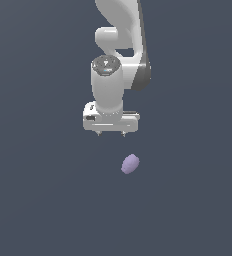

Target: Pick up the object and move it to a goal position.

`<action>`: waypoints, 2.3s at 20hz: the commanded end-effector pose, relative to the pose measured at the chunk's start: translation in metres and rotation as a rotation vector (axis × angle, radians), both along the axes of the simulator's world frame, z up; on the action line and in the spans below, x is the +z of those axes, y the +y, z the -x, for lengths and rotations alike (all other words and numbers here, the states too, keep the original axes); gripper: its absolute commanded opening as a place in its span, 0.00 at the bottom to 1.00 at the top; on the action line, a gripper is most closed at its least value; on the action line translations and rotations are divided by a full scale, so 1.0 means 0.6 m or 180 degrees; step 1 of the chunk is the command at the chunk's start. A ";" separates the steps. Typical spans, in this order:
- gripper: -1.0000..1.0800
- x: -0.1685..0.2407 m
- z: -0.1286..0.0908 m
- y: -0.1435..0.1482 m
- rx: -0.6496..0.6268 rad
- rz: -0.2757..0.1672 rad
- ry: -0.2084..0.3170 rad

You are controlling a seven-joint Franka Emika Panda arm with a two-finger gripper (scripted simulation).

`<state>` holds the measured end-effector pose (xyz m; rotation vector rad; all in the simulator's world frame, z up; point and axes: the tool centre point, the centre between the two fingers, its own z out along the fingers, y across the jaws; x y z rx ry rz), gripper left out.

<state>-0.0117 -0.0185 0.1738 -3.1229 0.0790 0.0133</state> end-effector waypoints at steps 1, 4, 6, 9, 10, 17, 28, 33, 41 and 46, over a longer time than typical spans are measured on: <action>0.96 0.000 0.000 0.000 0.0000 0.0000 0.0000; 0.96 -0.003 0.001 0.007 -0.0004 -0.0015 0.0013; 0.96 -0.009 0.004 0.019 -0.0009 -0.0040 0.0037; 0.96 -0.018 0.010 0.039 -0.0005 -0.0084 0.0078; 0.96 -0.019 0.011 0.042 0.0001 -0.0093 0.0086; 0.96 -0.020 0.011 0.044 -0.0015 -0.0094 0.0088; 0.96 -0.033 -0.008 0.054 -0.0405 -0.0084 0.0092; 0.96 -0.044 -0.023 0.062 -0.0734 -0.0072 0.0094; 0.96 -0.065 -0.051 0.078 -0.1356 -0.0043 0.0090; 0.96 -0.080 -0.067 0.089 -0.1742 -0.0022 0.0083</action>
